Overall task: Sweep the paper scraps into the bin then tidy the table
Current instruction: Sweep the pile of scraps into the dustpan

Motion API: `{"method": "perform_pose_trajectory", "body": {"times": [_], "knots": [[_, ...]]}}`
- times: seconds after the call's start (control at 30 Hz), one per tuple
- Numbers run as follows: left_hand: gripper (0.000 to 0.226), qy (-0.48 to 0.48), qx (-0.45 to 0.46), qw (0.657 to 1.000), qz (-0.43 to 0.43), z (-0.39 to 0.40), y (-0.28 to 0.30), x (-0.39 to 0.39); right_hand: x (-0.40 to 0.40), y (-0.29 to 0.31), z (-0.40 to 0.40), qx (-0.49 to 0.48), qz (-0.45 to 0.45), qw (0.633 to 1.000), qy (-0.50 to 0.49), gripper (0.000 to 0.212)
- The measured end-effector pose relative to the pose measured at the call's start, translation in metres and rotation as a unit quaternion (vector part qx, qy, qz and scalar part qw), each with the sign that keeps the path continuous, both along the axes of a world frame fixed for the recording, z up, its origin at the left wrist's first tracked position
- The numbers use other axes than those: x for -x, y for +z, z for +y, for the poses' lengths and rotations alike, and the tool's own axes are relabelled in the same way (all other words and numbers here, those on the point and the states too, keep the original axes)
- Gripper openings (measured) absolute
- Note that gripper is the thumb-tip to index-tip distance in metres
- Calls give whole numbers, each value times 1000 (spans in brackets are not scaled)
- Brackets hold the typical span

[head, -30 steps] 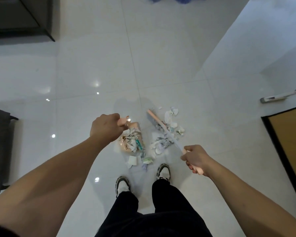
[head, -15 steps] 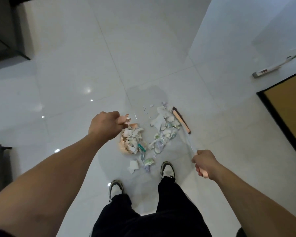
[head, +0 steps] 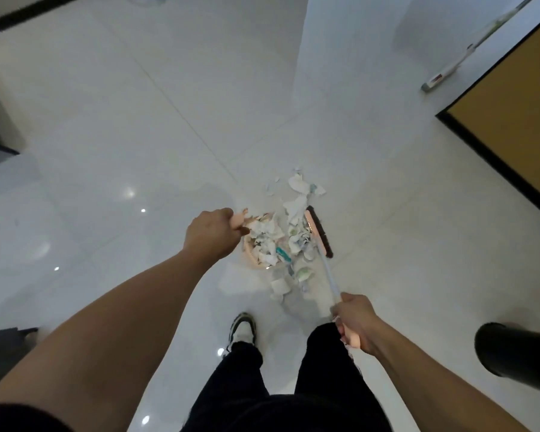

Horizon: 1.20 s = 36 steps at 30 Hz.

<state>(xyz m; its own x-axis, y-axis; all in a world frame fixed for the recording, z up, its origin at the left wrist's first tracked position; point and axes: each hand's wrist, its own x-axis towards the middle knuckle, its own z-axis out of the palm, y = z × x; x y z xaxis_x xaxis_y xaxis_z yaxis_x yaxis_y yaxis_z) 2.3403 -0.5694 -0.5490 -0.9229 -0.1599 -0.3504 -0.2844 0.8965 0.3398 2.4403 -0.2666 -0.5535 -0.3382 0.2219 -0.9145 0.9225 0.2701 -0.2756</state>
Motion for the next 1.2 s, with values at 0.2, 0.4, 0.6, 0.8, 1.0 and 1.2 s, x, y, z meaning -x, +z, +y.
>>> {"method": "perform_pose_trajectory", "body": {"times": [0.2, 0.4, 0.6, 0.8, 1.0, 1.2], "knots": [[37, -40, -23, 999, 11, 0, -3, 13, -28, 12, -30, 85, -22, 995, -44, 22], [42, -48, -23, 998, 45, 13, -2, 4, -48, 21, -10, 124, -12, 989, -77, 46], [43, -56, 14, 994, 88, 28, 23, -30, -82, 41, 20, 109, 35, 990, -77, 40], [41, -76, 18, 987, 140, 87, 72, -79, -130, 84, 60, 121, 102, 981, -108, 10], [43, -96, 24, 975, 199, 171, 122, -131, -203, 125, 137, 100, 180, 970, -126, 13], [41, -167, 24, 960, 222, 264, 158, -161, -269, 146, 204, 65, 229, 954, -181, 10]]}}
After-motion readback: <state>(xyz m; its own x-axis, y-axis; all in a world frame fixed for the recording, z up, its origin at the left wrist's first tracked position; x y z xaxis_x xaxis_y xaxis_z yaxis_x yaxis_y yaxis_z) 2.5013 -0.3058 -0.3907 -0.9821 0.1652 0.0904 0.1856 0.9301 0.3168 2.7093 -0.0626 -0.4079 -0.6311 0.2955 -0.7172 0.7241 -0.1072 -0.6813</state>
